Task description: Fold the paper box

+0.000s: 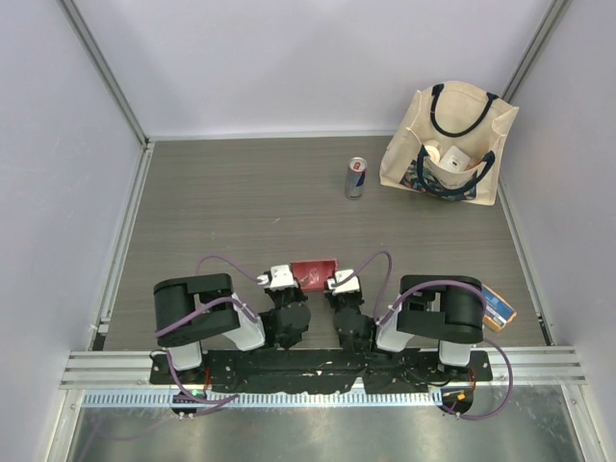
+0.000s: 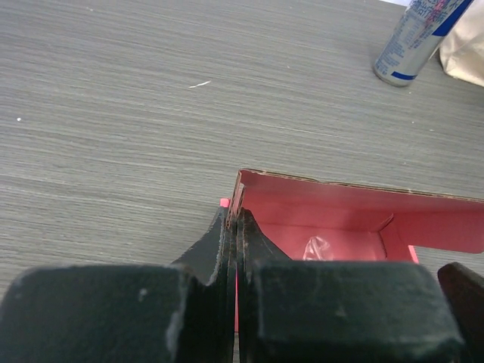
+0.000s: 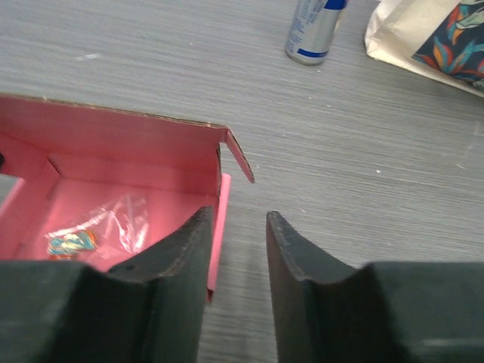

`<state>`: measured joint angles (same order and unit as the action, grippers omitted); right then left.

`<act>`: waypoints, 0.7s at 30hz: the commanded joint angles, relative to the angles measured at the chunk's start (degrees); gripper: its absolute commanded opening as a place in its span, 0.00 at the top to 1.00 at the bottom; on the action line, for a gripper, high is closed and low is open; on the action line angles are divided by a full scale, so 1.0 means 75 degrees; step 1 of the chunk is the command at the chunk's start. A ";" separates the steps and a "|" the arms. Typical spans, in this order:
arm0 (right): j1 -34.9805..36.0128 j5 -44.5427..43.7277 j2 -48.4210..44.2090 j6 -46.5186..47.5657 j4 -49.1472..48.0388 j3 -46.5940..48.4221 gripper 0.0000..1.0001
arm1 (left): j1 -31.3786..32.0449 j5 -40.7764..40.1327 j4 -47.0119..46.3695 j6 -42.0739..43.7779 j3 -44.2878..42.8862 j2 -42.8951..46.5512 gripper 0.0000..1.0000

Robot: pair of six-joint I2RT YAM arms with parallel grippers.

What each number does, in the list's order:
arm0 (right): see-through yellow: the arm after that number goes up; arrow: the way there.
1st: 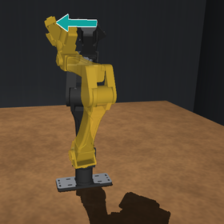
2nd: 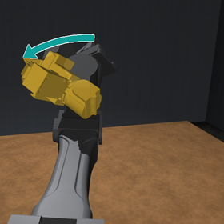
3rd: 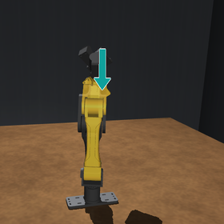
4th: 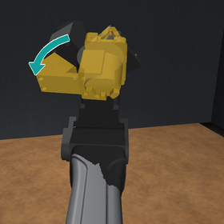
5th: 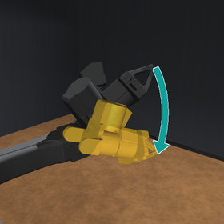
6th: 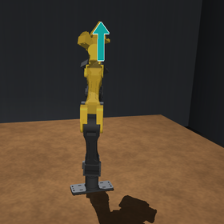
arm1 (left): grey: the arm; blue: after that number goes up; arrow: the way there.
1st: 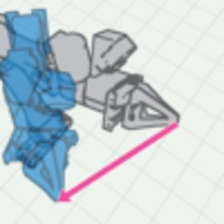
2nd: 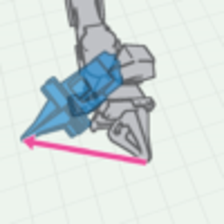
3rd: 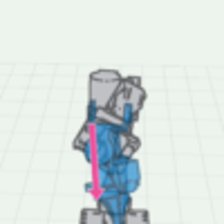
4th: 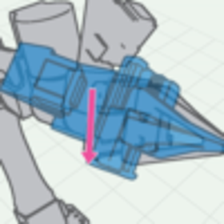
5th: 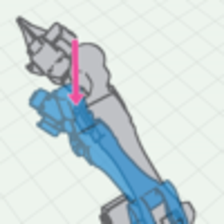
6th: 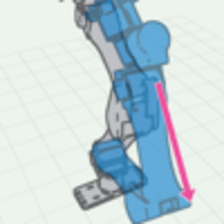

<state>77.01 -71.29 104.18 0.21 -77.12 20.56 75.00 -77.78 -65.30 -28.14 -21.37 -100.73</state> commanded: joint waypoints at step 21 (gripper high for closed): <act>0.3090 -0.4780 -0.6847 0.7225 -0.2397 -0.0528 0.20 | 0.0488 -0.0938 -0.3118 0.2873 -0.0140 -0.1406 1.00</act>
<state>98.56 -84.60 56.60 39.46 -75.72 12.12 78.39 -82.50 -78.54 -8.56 -23.16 -110.63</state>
